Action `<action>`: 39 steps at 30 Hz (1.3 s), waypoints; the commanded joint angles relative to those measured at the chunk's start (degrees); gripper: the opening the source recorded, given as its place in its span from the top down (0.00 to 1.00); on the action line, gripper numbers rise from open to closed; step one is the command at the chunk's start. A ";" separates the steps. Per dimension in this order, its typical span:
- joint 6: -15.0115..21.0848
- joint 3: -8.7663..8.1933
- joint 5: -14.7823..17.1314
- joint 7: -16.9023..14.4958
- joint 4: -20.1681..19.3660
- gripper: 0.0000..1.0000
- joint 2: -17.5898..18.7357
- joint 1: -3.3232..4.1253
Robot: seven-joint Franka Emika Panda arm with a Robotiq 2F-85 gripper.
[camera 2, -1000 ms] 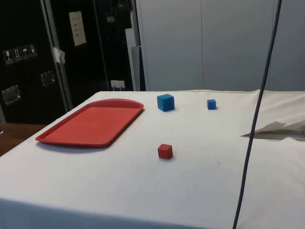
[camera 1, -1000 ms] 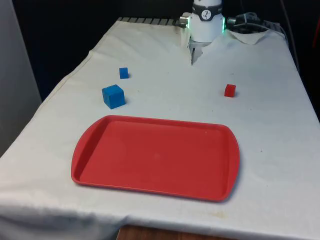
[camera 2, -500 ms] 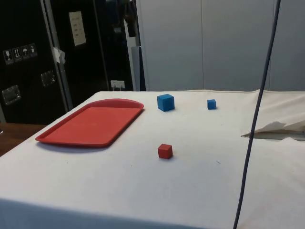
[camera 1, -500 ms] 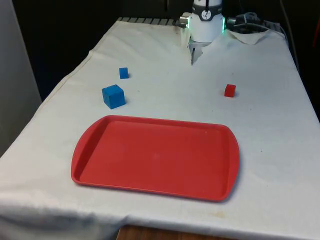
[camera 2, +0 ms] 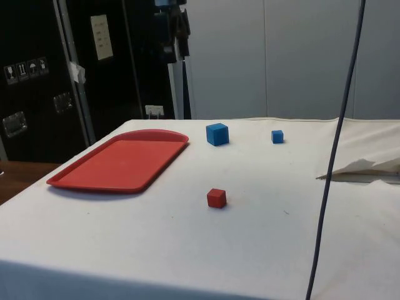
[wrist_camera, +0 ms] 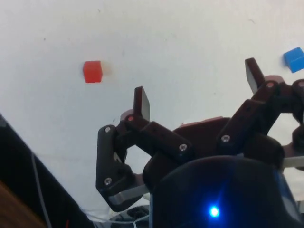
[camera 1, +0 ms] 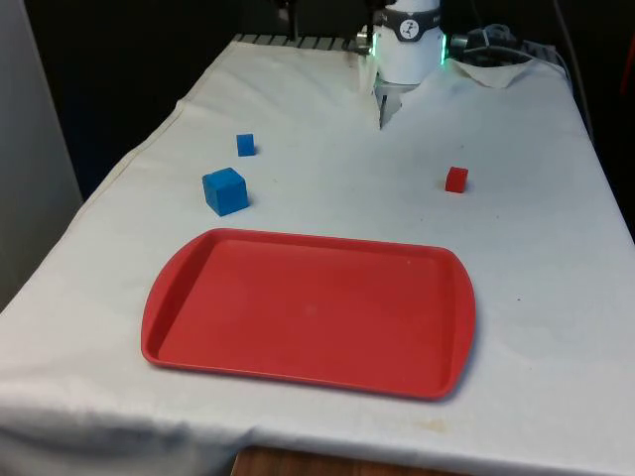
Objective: Pick up the largest block and place it onto the tray.
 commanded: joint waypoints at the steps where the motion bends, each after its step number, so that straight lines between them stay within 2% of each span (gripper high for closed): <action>1: 1.15 -0.29 -0.23 -0.63 -0.69 0.00 -0.11 -0.17; 6: 2.64 -1.43 -0.23 -2.35 -2.23 0.00 -0.23 -0.34; 7: 1.83 -1.38 0.00 -2.12 -1.66 0.00 0.06 -0.17; 15: 5.73 -3.15 -0.63 -4.64 -5.21 0.00 -0.23 -0.40; 16: 4.87 -3.04 0.00 -4.70 -4.81 0.00 0.06 -0.34; 18: 6.99 -3.67 -0.57 -5.50 -6.36 0.00 -0.17 -0.52; 23: 9.22 -4.76 -0.29 -7.56 -8.19 0.00 0.00 -0.74; 24: 8.14 -4.58 0.00 -7.16 -7.62 0.00 0.06 -0.57; 33: 13.69 -6.59 0.34 -11.63 -10.71 0.00 0.29 -1.15; 34: 12.66 -6.59 0.11 -11.06 -10.37 0.00 0.34 -0.97; 35: 14.21 -6.70 0.46 -12.15 -10.94 0.00 0.34 -1.20; 39: 16.39 -7.28 0.92 -13.87 -11.75 0.00 0.69 -1.38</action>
